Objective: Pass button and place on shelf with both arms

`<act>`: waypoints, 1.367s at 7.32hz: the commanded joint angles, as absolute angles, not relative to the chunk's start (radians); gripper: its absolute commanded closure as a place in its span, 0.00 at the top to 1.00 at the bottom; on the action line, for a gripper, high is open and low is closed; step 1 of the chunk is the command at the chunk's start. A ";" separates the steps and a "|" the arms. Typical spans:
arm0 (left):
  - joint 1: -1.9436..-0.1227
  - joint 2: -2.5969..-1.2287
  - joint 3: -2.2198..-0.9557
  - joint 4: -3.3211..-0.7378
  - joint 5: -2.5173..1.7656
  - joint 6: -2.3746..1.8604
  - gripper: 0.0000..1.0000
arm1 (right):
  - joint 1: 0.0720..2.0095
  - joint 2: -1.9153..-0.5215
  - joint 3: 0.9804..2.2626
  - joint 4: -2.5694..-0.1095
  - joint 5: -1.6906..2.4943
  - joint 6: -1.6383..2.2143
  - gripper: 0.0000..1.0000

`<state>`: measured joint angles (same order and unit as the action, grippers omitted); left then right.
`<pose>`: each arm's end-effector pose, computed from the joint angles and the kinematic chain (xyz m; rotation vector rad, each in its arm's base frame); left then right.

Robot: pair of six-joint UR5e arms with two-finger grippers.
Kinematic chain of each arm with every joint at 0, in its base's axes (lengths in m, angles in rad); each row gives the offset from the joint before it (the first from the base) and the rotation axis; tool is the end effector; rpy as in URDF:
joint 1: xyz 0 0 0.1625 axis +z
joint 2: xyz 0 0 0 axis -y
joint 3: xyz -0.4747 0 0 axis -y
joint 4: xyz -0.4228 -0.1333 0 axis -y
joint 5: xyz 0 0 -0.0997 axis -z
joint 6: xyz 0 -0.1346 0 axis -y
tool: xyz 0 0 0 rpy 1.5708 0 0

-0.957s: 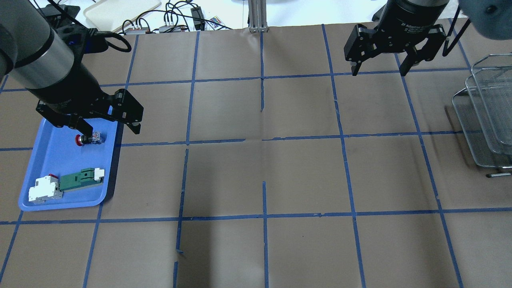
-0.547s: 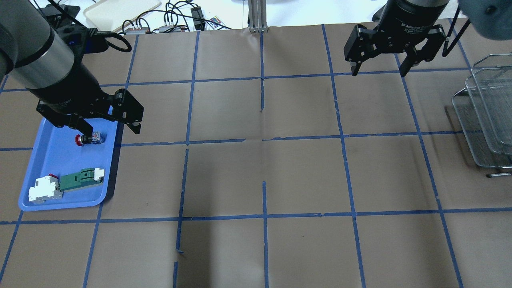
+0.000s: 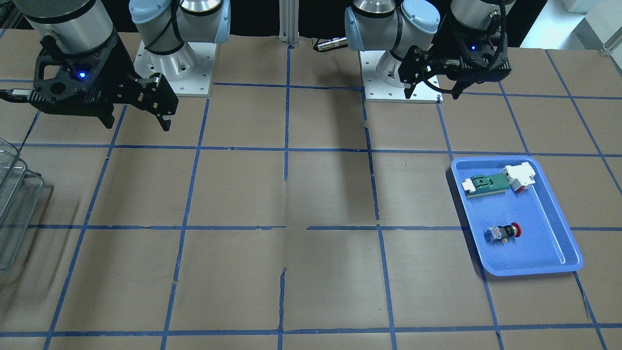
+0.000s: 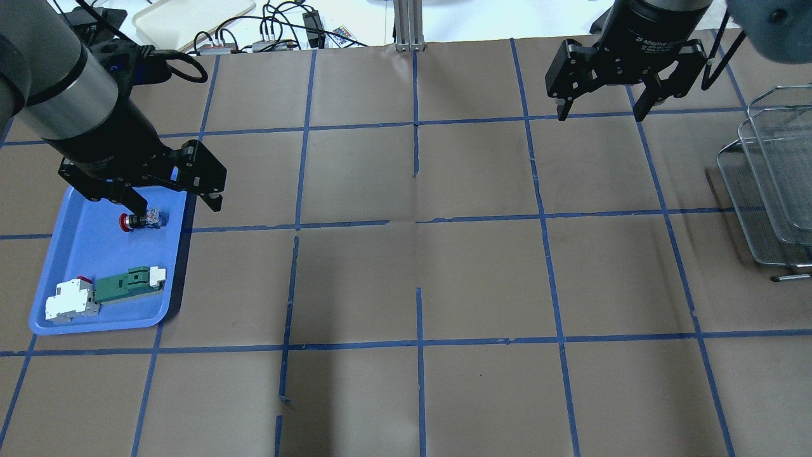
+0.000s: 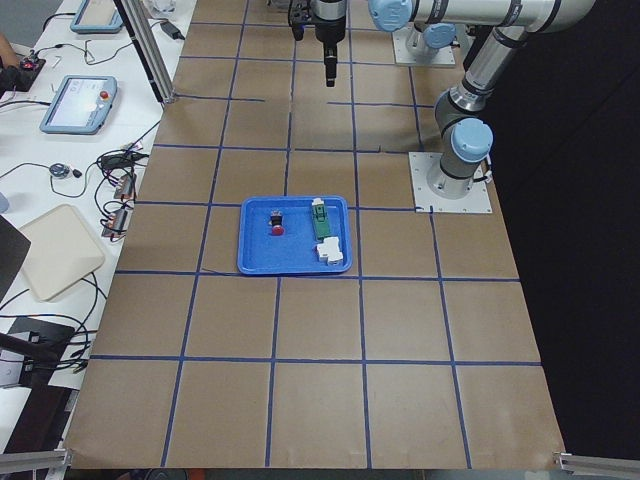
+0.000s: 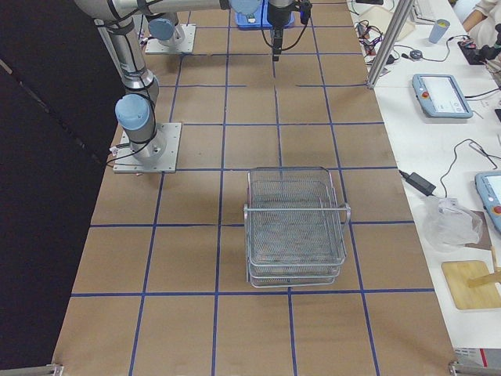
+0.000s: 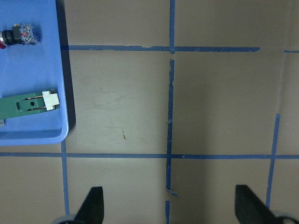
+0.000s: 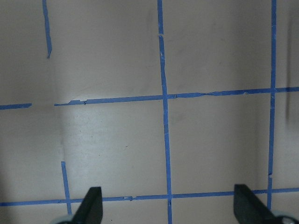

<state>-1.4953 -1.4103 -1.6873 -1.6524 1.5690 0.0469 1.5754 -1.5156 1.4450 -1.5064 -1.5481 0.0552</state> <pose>-0.0999 -0.4499 0.5114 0.0449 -3.1366 -0.0587 0.1389 -0.5478 0.5324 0.0788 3.1177 -0.0086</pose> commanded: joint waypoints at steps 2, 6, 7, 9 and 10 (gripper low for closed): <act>-1.494 -1.416 -1.687 -1.647 1.572 0.046 1.00 | 1.575 -1.516 1.447 -1.505 -1.543 0.055 1.00; -1.470 -1.427 -1.695 -1.644 1.575 0.034 1.00 | 1.575 -1.516 1.447 -1.503 -1.543 0.055 1.00; -1.409 -1.428 -1.712 -1.628 1.575 0.023 1.00 | 1.575 -1.516 1.447 -1.503 -1.543 0.055 1.00; -1.195 -1.457 -1.800 -1.474 1.562 0.018 1.00 | 1.575 -1.516 1.447 -1.503 -1.545 0.055 1.00; -1.119 -1.472 -1.840 -1.356 1.563 -0.065 1.00 | 1.575 -1.516 1.447 -1.503 -1.543 0.055 1.00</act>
